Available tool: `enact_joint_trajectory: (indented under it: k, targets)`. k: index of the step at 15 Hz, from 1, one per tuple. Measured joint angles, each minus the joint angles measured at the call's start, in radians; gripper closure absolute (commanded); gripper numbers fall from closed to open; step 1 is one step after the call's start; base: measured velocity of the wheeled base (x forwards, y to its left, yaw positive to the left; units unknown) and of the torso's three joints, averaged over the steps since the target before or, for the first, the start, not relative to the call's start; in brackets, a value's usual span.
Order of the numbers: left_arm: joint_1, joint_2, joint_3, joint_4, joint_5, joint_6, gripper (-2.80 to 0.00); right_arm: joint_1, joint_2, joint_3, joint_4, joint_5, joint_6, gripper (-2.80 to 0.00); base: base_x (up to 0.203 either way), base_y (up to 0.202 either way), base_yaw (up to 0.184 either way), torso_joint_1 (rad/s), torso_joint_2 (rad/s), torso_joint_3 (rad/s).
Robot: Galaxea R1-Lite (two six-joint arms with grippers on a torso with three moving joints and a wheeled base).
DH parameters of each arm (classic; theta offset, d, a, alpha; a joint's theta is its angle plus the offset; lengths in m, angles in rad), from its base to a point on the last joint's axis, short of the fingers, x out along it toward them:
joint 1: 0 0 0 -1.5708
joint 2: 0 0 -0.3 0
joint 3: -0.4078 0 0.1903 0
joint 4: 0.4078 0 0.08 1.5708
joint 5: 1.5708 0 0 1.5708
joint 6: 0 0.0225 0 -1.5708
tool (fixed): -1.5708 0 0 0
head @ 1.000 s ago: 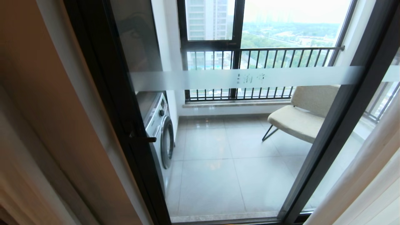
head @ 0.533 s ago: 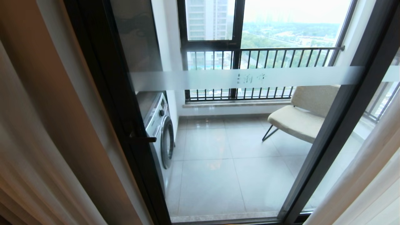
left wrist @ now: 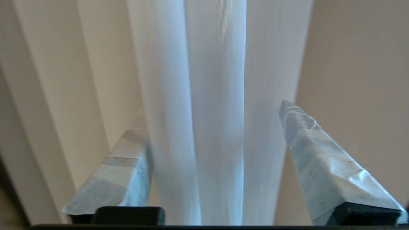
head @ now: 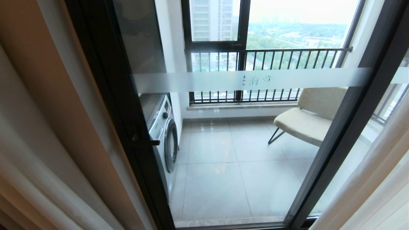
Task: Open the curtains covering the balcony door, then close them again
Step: Pull the inner curtains open on both sides
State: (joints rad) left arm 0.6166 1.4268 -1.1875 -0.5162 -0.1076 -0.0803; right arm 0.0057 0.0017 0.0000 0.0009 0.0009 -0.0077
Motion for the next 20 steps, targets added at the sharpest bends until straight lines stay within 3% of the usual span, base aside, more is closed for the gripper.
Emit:
enact_joint_trajectory:
  k: [9,10,13,20]
  targets:
    - [0.0,-0.352,0.396,0.016,0.008,0.002,-2.8,0.0,0.0,0.0,-0.001,0.0,0.0,0.0,0.0,0.0,0.0,0.0,0.0,0.0]
    - [0.0,-0.391,0.428,0.033,0.008,0.002,0.0,0.0,0.0,0.0,0.0,0.0,0.0,0.0,0.0,0.0,0.0,0.0,0.0,0.0]
    - [0.0,-0.473,0.476,0.086,-0.004,0.002,0.0,0.0,0.0,0.0,-0.001,0.0,0.0,0.0,0.0,0.0,0.0,0.0,0.0,0.0]
    - [-0.027,-0.547,0.579,0.088,-0.006,0.002,0.0,0.0,0.0,0.0,0.0,0.0,-0.001,0.0,0.0,0.0,0.0,0.0,0.0,0.0]
